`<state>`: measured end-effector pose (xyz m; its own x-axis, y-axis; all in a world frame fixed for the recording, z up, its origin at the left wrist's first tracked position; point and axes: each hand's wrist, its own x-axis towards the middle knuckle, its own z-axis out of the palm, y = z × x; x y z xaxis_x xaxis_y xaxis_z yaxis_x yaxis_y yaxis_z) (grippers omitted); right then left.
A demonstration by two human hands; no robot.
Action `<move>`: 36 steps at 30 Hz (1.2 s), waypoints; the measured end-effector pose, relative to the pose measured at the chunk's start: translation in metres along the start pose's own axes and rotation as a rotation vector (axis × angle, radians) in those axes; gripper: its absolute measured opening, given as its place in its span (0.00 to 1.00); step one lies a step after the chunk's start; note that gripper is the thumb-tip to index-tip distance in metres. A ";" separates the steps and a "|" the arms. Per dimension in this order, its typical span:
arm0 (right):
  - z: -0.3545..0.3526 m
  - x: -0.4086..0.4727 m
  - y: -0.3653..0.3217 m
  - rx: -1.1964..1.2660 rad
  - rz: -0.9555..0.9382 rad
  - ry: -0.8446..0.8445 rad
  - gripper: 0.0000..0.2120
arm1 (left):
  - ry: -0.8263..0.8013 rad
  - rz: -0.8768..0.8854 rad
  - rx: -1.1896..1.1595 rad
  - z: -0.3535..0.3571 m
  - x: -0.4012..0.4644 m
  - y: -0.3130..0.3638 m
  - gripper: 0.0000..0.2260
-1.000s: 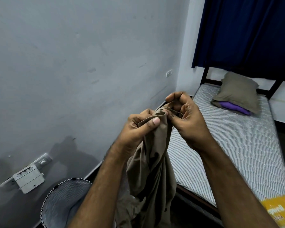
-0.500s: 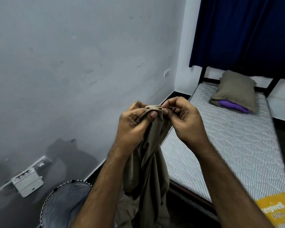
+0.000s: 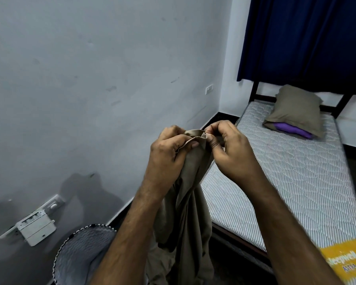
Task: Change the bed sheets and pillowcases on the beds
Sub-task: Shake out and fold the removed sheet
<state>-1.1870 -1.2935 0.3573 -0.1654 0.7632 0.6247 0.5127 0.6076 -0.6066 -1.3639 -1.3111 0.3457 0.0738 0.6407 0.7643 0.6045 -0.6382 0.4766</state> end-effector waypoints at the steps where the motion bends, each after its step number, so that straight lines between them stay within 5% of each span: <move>1: 0.000 0.000 0.001 0.023 0.035 -0.025 0.02 | -0.014 0.011 -0.003 0.000 0.000 0.001 0.02; 15: -0.003 0.003 0.001 0.454 0.247 -0.035 0.15 | -0.035 0.014 -0.040 -0.001 -0.003 0.006 0.04; 25: -0.002 -0.010 0.000 0.243 0.109 0.268 0.05 | 0.052 -0.059 -0.051 -0.003 -0.007 0.006 0.04; 36: 0.005 -0.003 0.003 0.791 0.262 -0.150 0.03 | -0.040 -0.060 -0.281 0.000 -0.009 0.010 0.10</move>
<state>-1.1895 -1.2931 0.3512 -0.2623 0.8881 0.3775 -0.1813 0.3389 -0.9232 -1.3586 -1.3228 0.3436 0.0793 0.6933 0.7163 0.3655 -0.6887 0.6262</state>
